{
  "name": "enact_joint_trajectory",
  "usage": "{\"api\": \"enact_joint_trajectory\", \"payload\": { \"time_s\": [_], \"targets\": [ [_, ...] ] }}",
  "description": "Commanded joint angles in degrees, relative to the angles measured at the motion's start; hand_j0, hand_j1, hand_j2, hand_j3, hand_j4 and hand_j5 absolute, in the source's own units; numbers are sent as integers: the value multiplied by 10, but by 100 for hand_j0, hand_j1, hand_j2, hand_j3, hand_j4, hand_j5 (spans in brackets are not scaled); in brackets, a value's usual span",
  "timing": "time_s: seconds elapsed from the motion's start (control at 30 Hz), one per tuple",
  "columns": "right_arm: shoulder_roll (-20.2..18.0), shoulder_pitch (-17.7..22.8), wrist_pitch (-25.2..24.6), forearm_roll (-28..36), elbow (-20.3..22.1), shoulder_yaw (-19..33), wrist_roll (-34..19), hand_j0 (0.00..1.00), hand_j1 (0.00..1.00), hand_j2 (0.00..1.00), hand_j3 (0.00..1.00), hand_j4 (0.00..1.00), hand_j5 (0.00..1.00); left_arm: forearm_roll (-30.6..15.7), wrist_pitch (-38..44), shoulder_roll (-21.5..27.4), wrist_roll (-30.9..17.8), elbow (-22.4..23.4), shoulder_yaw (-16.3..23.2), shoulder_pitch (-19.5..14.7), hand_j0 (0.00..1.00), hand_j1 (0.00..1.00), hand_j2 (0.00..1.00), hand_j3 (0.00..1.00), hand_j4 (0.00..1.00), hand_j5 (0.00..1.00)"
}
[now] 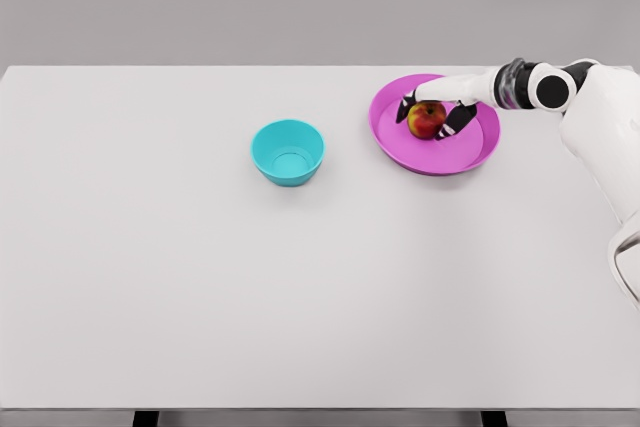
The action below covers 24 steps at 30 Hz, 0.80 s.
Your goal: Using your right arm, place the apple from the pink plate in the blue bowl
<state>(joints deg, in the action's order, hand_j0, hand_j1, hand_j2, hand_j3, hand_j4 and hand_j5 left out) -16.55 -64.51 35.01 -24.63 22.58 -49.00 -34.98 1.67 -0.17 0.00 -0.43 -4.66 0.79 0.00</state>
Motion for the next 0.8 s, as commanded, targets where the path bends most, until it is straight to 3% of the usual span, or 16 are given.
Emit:
{"api": "enact_joint_trajectory", "payload": {
  "time_s": [0.0, 0.37, 0.63, 0.77],
  "targets": [
    [0, 0, 0, -1, -2, -2, 0, 48, 48, 48, 48, 48, 48, 0, 0, 0, 0, 0, 0, 0, 100, 100, 100, 100, 100, 100],
    [-4, -4, 0, 1, 12, 2, 0, 46, 46, 46, 46, 46, 46, 0, 0, 0, 0, 0, 0, 0, 100, 100, 100, 100, 100, 100],
    [-11, -7, 0, 4, 52, 4, 0, 46, 46, 46, 46, 46, 46, 0, 0, 0, 0, 0, 0, 0, 100, 100, 100, 100, 100, 100],
    [-25, -5, 0, 6, 95, 4, 0, 46, 46, 46, 46, 46, 46, 0, 0, 0, 0, 0, 0, 0, 100, 100, 100, 100, 100, 100]
  ]
}}
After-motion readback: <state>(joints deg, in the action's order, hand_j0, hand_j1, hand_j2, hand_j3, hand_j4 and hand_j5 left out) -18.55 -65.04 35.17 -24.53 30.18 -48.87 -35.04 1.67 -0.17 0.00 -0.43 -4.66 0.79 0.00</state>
